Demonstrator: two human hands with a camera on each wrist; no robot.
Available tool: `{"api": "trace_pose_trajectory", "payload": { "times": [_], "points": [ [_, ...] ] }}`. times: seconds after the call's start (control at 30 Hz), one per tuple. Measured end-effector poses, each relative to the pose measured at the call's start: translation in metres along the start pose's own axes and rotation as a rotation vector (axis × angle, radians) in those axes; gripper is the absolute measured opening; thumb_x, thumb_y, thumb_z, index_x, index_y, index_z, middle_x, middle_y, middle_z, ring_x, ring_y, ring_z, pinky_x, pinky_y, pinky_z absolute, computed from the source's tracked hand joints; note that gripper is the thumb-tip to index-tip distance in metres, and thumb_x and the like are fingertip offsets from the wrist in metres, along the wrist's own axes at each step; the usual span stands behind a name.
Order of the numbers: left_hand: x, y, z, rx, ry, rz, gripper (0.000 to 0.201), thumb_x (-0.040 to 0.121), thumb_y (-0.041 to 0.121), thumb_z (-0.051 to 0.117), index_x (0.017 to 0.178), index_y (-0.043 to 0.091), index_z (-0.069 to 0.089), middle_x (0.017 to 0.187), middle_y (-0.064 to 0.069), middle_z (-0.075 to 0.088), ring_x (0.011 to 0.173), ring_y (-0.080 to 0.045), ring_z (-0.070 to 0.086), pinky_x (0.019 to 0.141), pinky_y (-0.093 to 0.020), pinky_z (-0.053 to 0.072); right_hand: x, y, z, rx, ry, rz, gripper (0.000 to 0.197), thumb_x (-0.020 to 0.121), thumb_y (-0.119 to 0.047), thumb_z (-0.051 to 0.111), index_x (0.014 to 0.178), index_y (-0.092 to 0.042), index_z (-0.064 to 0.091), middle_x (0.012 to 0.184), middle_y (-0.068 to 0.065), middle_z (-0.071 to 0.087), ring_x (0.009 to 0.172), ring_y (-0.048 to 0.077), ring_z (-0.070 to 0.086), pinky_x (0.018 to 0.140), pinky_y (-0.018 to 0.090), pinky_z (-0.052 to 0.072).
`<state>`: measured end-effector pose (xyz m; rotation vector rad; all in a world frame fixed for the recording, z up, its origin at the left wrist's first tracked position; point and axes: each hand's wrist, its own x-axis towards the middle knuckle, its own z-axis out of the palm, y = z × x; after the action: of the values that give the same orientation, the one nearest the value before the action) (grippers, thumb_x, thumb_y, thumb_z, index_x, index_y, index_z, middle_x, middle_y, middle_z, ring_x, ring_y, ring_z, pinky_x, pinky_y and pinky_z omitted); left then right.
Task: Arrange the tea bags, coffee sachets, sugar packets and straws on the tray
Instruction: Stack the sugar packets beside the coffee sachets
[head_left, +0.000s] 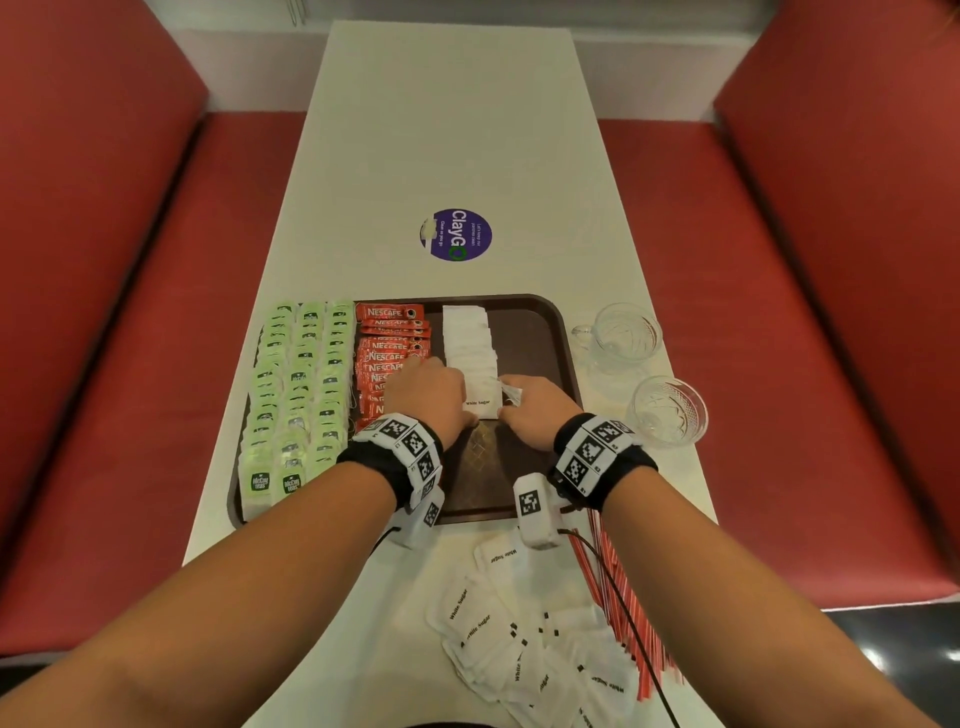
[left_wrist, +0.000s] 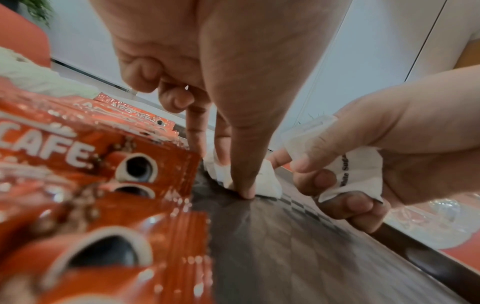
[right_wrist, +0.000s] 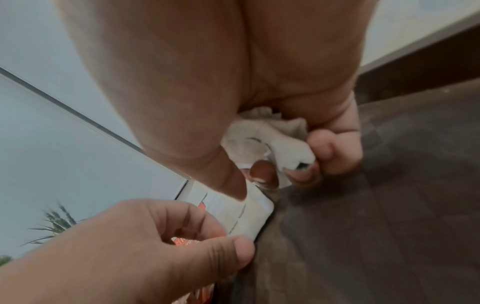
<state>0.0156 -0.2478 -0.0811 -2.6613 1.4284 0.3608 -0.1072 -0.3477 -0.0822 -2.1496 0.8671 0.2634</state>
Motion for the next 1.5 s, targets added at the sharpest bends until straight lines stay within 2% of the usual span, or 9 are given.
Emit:
{"api": "trace_pose_trajectory", "payload": {
  "times": [0.27, 0.43, 0.57, 0.7, 0.77, 0.93, 1.03, 1.23, 1.5],
  "points": [
    [-0.007, -0.005, -0.011, -0.317, 0.128, 0.122, 0.033, 0.086, 0.057, 0.064, 0.102, 0.029, 0.068, 0.108, 0.003, 0.06, 0.106, -0.019, 0.051, 0.092, -0.036, 0.046, -0.013, 0.001, -0.011, 0.137, 0.035, -0.019, 0.041, 0.094, -0.017, 0.06, 0.13, -0.02, 0.041, 0.099, 0.003, 0.062, 0.078, 0.015, 0.062, 0.062, 0.025, 0.047],
    [-0.014, -0.009, -0.019, -0.438, 0.047, 0.274, 0.034, 0.086, 0.056, 0.065, 0.109, 0.032, 0.068, 0.109, 0.009, 0.063, 0.105, -0.015, 0.052, 0.093, -0.036, 0.046, -0.017, -0.001, -0.014, 0.29, 0.131, -0.109, 0.024, 0.092, -0.018, 0.064, 0.113, -0.018, 0.051, 0.092, -0.001, 0.061, 0.078, 0.012, 0.058, 0.07, 0.028, 0.047],
    [-0.015, -0.011, -0.017, -0.6, -0.008, 0.245, 0.034, 0.084, 0.053, 0.069, 0.106, 0.027, 0.07, 0.089, 0.015, 0.067, 0.086, -0.006, 0.06, 0.08, -0.031, 0.051, -0.017, -0.002, -0.012, 0.393, 0.199, -0.155, 0.014, 0.095, -0.021, 0.063, 0.101, -0.013, 0.053, 0.087, 0.001, 0.059, 0.079, 0.016, 0.057, 0.072, 0.033, 0.049],
    [-0.015, -0.013, -0.02, -0.646, 0.013, 0.214, 0.026, 0.084, 0.047, 0.073, 0.094, 0.024, 0.068, 0.084, 0.013, 0.063, 0.074, -0.002, 0.056, 0.063, -0.019, 0.038, -0.02, -0.004, -0.01, 0.643, 0.143, -0.109, 0.018, 0.099, -0.035, 0.058, 0.103, -0.018, 0.052, 0.101, 0.014, 0.065, 0.096, 0.03, 0.068, 0.083, 0.051, 0.059],
    [-0.015, -0.014, -0.021, -0.668, 0.029, 0.207, 0.019, 0.085, 0.042, 0.074, 0.087, 0.024, 0.068, 0.078, 0.015, 0.061, 0.07, 0.0, 0.053, 0.06, -0.016, 0.033, -0.022, -0.006, -0.01, 0.839, 0.087, -0.088, 0.017, 0.103, -0.033, 0.051, 0.105, -0.017, 0.051, 0.108, 0.018, 0.063, 0.1, 0.032, 0.068, 0.082, 0.051, 0.06],
    [-0.014, -0.018, -0.021, -0.732, 0.068, 0.183, 0.014, 0.088, 0.036, 0.072, 0.082, 0.024, 0.07, 0.077, 0.015, 0.065, 0.075, -0.001, 0.058, 0.069, -0.024, 0.045, -0.029, -0.009, -0.013, 1.099, 0.044, -0.042, 0.019, 0.105, -0.03, 0.046, 0.109, -0.012, 0.05, 0.103, 0.016, 0.067, 0.092, 0.039, 0.072, 0.08, 0.05, 0.061],
    [-0.015, -0.019, -0.021, -0.767, 0.083, 0.19, 0.01, 0.09, 0.035, 0.07, 0.087, 0.025, 0.07, 0.078, 0.017, 0.064, 0.07, 0.003, 0.056, 0.067, -0.022, 0.04, -0.031, -0.009, -0.014, 1.096, 0.025, -0.045, 0.027, 0.104, -0.033, 0.047, 0.113, -0.008, 0.051, 0.103, 0.025, 0.067, 0.089, 0.047, 0.071, 0.077, 0.05, 0.061],
    [-0.018, -0.013, -0.025, -0.832, 0.146, 0.202, 0.013, 0.09, 0.034, 0.07, 0.099, 0.024, 0.071, 0.081, 0.017, 0.064, 0.067, 0.015, 0.052, 0.06, -0.01, 0.032, -0.031, -0.012, -0.013, 1.064, -0.021, -0.14, 0.018, 0.103, -0.026, 0.051, 0.109, -0.009, 0.05, 0.109, 0.025, 0.065, 0.089, 0.044, 0.071, 0.07, 0.044, 0.062],
    [-0.014, -0.021, -0.035, -0.763, 0.189, 0.16, 0.011, 0.096, 0.031, 0.061, 0.094, 0.023, 0.069, 0.082, 0.017, 0.062, 0.076, 0.001, 0.055, 0.067, -0.021, 0.042, -0.025, 0.002, -0.012, 0.577, 0.134, -0.181, 0.015, 0.1, -0.032, 0.056, 0.106, -0.018, 0.057, 0.085, 0.025, 0.069, 0.057, 0.023, 0.057, 0.053, 0.032, 0.046]
  ]
}}
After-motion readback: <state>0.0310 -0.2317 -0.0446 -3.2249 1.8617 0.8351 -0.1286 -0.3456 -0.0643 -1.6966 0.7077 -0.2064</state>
